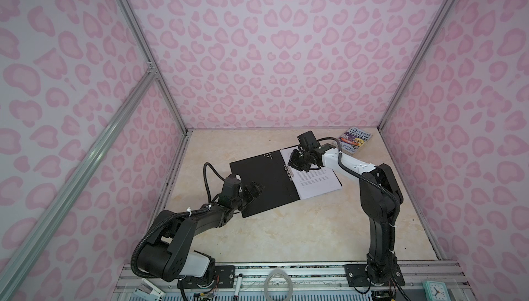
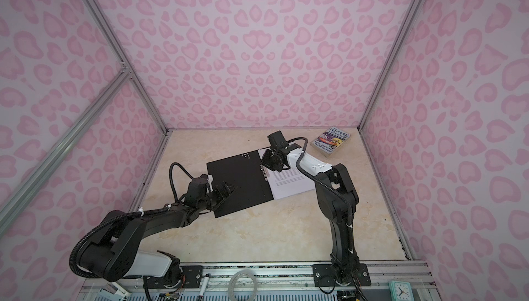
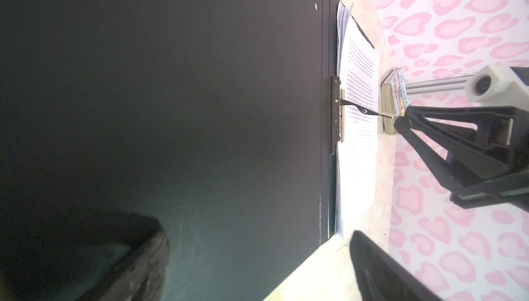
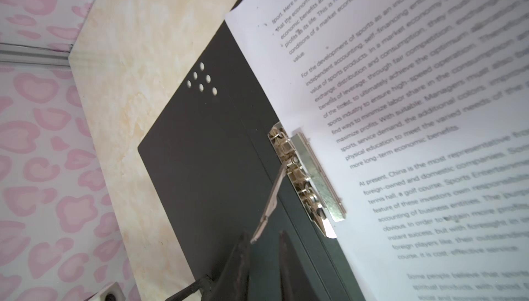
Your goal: Put the files into the folder
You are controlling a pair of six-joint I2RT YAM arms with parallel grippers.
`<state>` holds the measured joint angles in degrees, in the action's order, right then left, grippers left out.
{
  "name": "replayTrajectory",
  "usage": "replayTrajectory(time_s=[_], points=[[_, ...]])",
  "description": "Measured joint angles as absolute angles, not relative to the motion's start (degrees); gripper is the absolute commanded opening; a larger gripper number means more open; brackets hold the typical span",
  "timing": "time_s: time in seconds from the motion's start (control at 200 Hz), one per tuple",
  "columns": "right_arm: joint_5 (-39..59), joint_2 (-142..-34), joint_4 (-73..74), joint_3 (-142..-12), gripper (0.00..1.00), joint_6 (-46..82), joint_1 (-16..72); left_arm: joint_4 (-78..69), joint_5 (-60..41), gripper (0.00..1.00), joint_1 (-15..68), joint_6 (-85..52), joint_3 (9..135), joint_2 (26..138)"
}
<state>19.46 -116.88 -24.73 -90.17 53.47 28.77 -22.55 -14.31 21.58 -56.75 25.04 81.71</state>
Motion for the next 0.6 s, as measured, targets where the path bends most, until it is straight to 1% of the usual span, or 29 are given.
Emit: replayTrajectory(time_s=[0.245, 0.6], points=[[19.99, -116.97, -23.46, -90.17, 0.18, 55.42, 28.93, -22.90, -14.35, 1.00, 21.58, -56.55, 24.86, 81.80], [21.06, -117.99, -23.33, -90.13, 0.12, 55.92, 28.88, -23.44, -14.50, 1.00, 21.54, -56.58, 24.86, 82.06]])
